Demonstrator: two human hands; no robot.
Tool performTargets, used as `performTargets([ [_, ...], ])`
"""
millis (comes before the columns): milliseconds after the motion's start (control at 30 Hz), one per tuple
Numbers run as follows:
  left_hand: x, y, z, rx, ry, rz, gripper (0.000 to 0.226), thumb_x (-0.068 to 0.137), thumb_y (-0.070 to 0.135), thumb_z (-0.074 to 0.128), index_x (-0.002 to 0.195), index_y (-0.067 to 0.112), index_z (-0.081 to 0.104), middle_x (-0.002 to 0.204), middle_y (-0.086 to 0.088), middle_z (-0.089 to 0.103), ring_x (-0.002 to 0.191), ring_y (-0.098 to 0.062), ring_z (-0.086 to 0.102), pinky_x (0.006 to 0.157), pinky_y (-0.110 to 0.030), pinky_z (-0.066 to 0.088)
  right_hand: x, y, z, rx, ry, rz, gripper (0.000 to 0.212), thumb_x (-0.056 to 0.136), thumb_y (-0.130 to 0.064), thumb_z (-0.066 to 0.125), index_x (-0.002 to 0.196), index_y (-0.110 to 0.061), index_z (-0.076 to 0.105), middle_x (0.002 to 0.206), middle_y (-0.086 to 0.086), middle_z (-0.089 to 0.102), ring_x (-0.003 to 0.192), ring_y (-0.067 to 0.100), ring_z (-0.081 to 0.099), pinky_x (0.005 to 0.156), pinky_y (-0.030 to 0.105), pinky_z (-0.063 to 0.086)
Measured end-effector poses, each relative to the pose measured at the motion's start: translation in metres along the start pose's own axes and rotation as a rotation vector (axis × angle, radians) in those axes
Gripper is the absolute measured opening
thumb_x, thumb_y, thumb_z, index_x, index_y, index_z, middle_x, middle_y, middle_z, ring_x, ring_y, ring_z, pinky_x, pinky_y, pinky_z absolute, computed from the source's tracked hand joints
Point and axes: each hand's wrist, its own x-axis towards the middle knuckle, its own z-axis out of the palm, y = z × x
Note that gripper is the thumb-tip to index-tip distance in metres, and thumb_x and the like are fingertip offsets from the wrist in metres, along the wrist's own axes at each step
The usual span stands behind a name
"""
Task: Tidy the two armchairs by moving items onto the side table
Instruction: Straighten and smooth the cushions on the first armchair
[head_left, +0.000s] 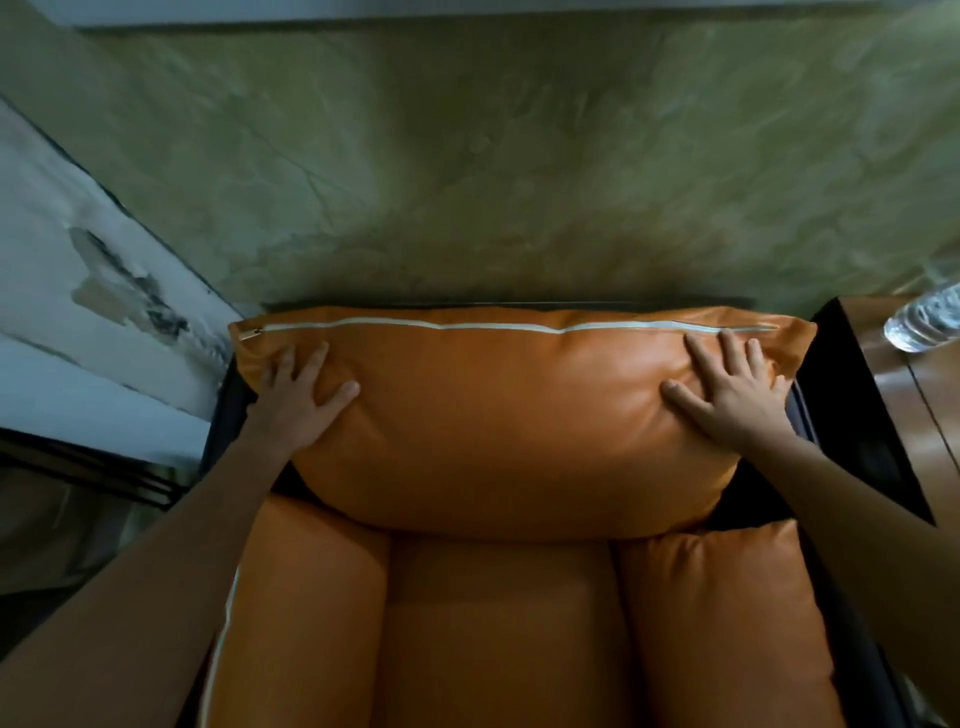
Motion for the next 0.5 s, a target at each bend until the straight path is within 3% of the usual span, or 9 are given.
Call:
performTargets([
  [167,-0.036,-0.004,0.002,-0.063,0.050,0.050,0.101,0.071,0.099,0.021,0.157,0.048,0.004,0.169,0.002,-0.010,0.155,-0.029,-0.010,0.118,-0.069,0.012,-0.042,-0.029,0.001,-0.011,0.178,-0.073,0.068,0.095,-0.059,0.048,0.155,-0.035,0.026,0.165,0.010,0.019,0.154,0.037,0.010,0.113,0.075,0.010],
  [233,-0.069,-0.013,0.011,-0.083,0.068,0.098,0.093,0.079,0.092,0.027,0.157,0.048,0.005,0.170,0.002,-0.008,0.155,-0.027,-0.009,0.119,-0.066,0.014,-0.070,-0.051,0.016,0.052,0.176,-0.247,0.067,0.096,-0.049,0.051,0.156,-0.028,0.030,0.166,0.011,0.022,0.155,0.037,0.011,0.117,0.071,0.010],
  [333,-0.135,-0.042,0.029,-0.082,0.061,0.112,0.082,0.087,0.083,0.032,0.158,0.047,0.009,0.170,0.006,-0.001,0.156,-0.025,-0.004,0.120,-0.060,0.017,-0.116,-0.096,0.048,0.104,0.014,-0.597,0.067,0.096,-0.048,0.045,0.158,-0.037,0.022,0.169,-0.002,0.011,0.157,0.031,-0.002,0.120,0.068,0.007],
  [400,-0.184,-0.048,0.037,-0.092,0.074,0.082,0.089,0.086,0.087,0.017,0.160,0.038,0.015,0.168,0.005,0.014,0.156,-0.023,0.010,0.122,-0.053,0.023,-0.141,-0.128,0.069,0.139,-0.112,-0.742,0.064,0.101,-0.048,0.044,0.157,-0.043,0.015,0.169,-0.011,0.003,0.156,0.022,-0.013,0.122,0.061,-0.001],
  [433,-0.207,-0.050,0.041,-0.072,0.171,0.053,0.096,0.086,0.087,0.009,0.161,0.028,0.020,0.164,0.000,0.028,0.151,-0.020,0.027,0.117,-0.050,0.036,-0.152,-0.145,0.076,0.172,-0.170,-0.781,0.064,0.102,-0.048,0.045,0.157,-0.045,0.015,0.168,-0.014,0.001,0.156,0.018,-0.015,0.123,0.056,-0.001],
  [467,-0.230,-0.053,0.043,-0.061,0.296,-0.023,0.099,0.089,0.084,0.004,0.159,0.018,0.027,0.156,-0.005,0.044,0.139,-0.016,0.045,0.108,-0.035,0.046,-0.162,-0.163,0.081,0.211,-0.232,-0.813,0.064,0.102,-0.047,0.047,0.157,-0.045,0.015,0.167,-0.017,0.001,0.155,0.014,-0.015,0.125,0.051,0.002],
  [500,-0.252,-0.062,0.050,-0.093,0.392,-0.122,0.095,0.091,0.082,0.004,0.156,0.018,0.033,0.148,-0.005,0.053,0.130,-0.012,0.051,0.091,-0.029,0.048,-0.172,-0.180,0.084,0.243,-0.298,-0.843,0.063,0.102,-0.047,0.048,0.157,-0.046,0.015,0.167,-0.019,0.001,0.155,0.011,-0.014,0.125,0.045,0.007],
])
